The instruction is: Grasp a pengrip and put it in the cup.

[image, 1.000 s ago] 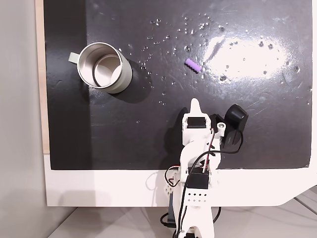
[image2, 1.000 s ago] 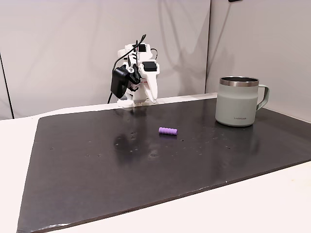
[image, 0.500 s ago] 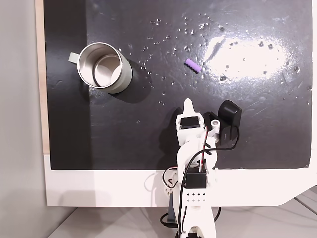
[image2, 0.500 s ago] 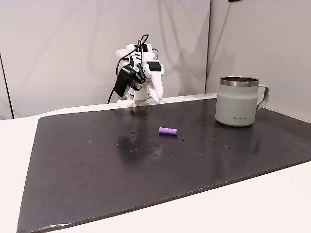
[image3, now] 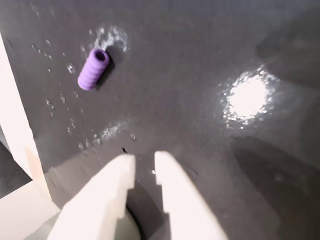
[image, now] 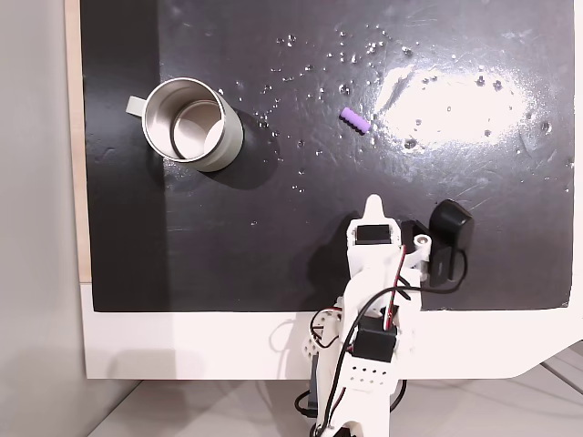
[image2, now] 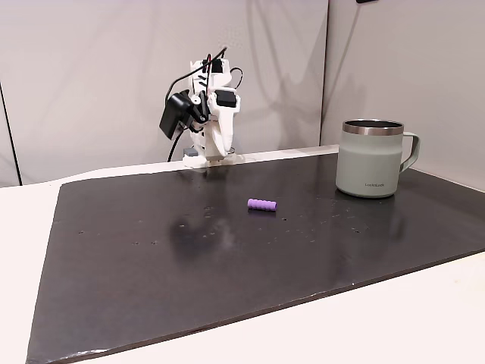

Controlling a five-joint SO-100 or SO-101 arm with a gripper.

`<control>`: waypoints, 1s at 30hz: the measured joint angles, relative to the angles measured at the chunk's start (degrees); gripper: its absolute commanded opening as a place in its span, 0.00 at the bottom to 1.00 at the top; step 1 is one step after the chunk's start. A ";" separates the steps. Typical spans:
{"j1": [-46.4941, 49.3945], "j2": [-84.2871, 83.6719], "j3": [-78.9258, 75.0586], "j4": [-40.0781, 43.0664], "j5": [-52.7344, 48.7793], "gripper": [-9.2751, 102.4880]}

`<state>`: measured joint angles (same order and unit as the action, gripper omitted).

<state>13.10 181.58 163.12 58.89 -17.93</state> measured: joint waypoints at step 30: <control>16.35 -29.62 -39.55 9.67 -24.87 0.09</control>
<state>29.44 151.96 123.57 68.55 -42.80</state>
